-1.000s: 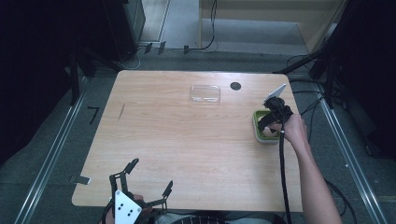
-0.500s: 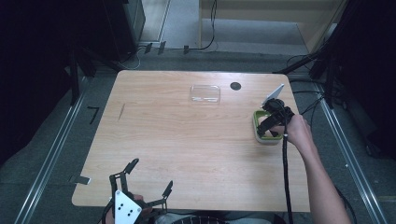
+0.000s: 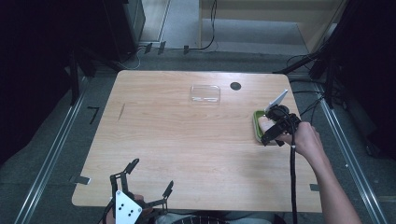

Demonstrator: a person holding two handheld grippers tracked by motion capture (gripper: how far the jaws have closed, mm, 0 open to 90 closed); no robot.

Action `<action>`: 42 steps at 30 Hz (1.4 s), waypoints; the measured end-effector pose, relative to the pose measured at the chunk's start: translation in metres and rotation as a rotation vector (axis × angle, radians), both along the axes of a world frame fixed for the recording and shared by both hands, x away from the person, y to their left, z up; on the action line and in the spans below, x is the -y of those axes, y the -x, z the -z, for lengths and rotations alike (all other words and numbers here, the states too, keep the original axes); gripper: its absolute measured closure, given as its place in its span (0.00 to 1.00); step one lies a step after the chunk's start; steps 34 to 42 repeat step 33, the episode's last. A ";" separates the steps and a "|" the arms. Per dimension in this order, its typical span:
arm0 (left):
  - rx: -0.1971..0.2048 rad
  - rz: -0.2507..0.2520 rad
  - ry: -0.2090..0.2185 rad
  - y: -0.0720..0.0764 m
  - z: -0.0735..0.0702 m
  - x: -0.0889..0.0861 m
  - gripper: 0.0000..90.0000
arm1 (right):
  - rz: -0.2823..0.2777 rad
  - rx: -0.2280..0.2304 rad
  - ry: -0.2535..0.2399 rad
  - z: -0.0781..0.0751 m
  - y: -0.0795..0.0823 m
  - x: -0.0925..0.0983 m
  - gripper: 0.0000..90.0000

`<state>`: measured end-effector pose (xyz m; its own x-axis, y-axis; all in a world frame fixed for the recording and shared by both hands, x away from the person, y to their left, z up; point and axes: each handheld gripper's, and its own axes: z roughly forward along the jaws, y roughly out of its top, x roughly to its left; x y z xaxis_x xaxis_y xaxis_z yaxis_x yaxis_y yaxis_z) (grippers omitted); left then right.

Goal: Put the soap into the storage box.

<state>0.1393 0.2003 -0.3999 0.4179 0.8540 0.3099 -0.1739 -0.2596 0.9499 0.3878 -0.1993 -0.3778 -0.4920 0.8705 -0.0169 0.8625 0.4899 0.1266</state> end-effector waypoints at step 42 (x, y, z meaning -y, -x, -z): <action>-0.001 -0.001 -0.003 -0.001 0.000 0.001 0.00 | -0.140 -0.005 0.048 0.043 0.091 -0.001 0.10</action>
